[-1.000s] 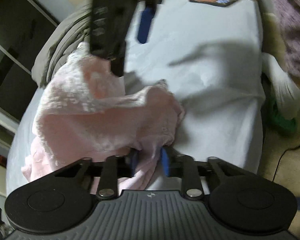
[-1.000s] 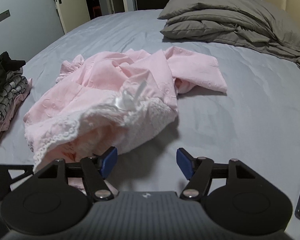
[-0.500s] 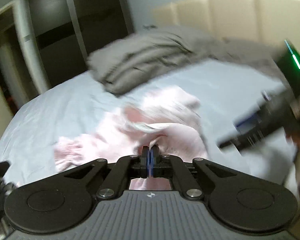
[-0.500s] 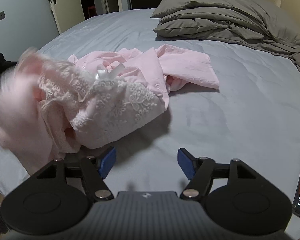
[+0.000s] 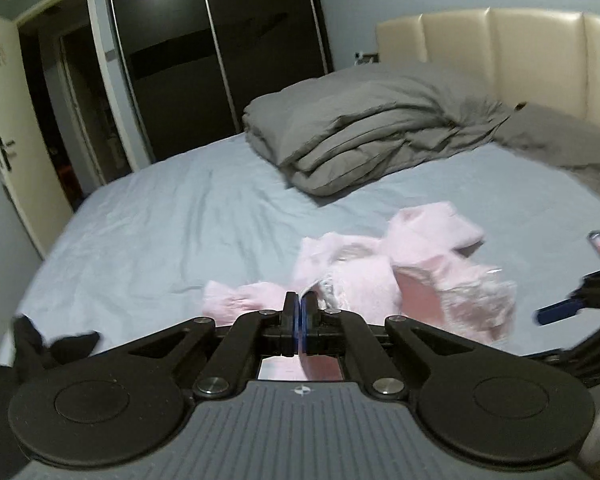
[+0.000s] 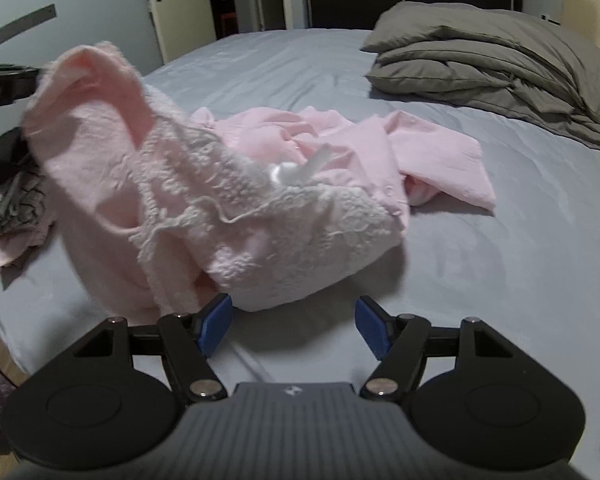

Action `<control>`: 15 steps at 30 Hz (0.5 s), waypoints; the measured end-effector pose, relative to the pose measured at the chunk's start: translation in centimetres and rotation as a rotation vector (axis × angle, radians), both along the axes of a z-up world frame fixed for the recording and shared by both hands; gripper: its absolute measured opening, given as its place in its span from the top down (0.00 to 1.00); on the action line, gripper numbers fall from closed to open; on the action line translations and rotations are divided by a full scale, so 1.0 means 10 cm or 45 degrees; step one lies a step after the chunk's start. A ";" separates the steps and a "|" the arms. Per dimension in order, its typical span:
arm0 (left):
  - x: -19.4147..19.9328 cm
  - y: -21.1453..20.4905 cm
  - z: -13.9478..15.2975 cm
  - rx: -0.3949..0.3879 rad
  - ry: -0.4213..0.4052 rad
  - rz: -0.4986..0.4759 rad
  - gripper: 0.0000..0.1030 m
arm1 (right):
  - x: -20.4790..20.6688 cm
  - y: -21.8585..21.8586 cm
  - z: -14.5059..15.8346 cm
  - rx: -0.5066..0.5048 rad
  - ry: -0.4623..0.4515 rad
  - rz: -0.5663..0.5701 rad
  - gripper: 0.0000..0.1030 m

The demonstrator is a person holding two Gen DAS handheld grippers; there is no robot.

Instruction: Fold clothes

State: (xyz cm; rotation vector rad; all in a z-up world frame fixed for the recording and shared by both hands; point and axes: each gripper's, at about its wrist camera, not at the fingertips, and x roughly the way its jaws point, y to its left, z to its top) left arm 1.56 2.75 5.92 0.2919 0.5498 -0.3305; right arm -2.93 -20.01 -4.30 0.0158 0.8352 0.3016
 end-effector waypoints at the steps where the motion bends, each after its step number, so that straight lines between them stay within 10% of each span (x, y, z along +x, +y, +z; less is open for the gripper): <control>1: 0.03 0.04 -0.01 0.000 0.005 0.016 1.00 | -0.02 0.03 0.00 0.018 -0.001 0.016 0.31; 15: 0.16 0.25 -0.02 -0.058 0.013 0.096 1.00 | 0.08 0.67 -0.28 0.025 0.083 0.185 0.35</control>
